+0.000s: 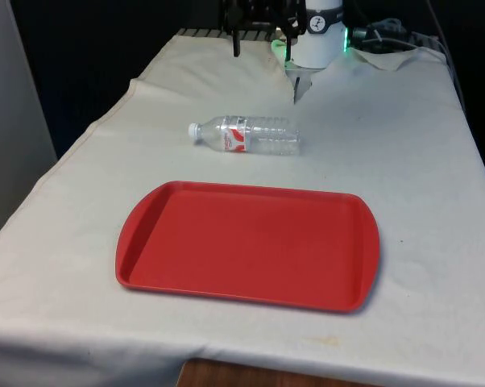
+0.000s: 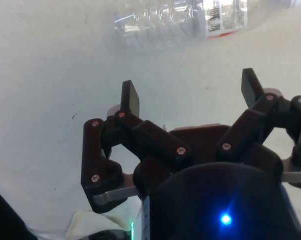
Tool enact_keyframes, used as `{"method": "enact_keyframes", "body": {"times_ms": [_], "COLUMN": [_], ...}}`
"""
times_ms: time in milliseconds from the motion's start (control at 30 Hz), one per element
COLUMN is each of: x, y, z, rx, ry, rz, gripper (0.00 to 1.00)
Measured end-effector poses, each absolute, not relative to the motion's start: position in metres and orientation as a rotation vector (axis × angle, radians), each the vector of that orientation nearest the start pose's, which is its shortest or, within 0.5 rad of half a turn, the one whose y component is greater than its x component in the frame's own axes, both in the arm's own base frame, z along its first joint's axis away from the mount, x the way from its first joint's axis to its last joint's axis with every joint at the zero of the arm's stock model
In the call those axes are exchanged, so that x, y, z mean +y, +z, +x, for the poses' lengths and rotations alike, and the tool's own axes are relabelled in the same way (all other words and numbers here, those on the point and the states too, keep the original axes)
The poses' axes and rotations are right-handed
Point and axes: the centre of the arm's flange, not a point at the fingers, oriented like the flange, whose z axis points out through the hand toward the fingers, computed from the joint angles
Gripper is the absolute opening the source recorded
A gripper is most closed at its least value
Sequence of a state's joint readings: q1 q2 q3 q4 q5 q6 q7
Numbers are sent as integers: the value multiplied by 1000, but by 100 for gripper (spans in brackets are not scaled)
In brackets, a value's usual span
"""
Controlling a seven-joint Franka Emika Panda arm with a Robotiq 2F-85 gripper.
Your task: Place the bottle upright on the tray.
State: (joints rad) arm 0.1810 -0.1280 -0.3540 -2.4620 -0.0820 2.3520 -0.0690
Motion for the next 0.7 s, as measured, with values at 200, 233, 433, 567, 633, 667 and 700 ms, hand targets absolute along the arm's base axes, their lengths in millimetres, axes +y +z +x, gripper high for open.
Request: {"method": "enact_keyframes", "body": {"times_ms": [200, 233, 433, 567, 633, 667, 700], "x": [-82, -83, -84, -87, -87, -87, -87], "y": [334, 332, 325, 320, 317, 316, 316], "z": [454, 453, 448, 444, 443, 443, 443], "rx": [79, 81, 90, 98, 100, 100, 100], "ry": [-24, -28, -40, -51, -56, -59, -59], "rz": [-3155, -3154, -3153, -3151, -3152, -3152, -3152], "gripper": [100, 100, 100, 100, 100, 100, 100]}}
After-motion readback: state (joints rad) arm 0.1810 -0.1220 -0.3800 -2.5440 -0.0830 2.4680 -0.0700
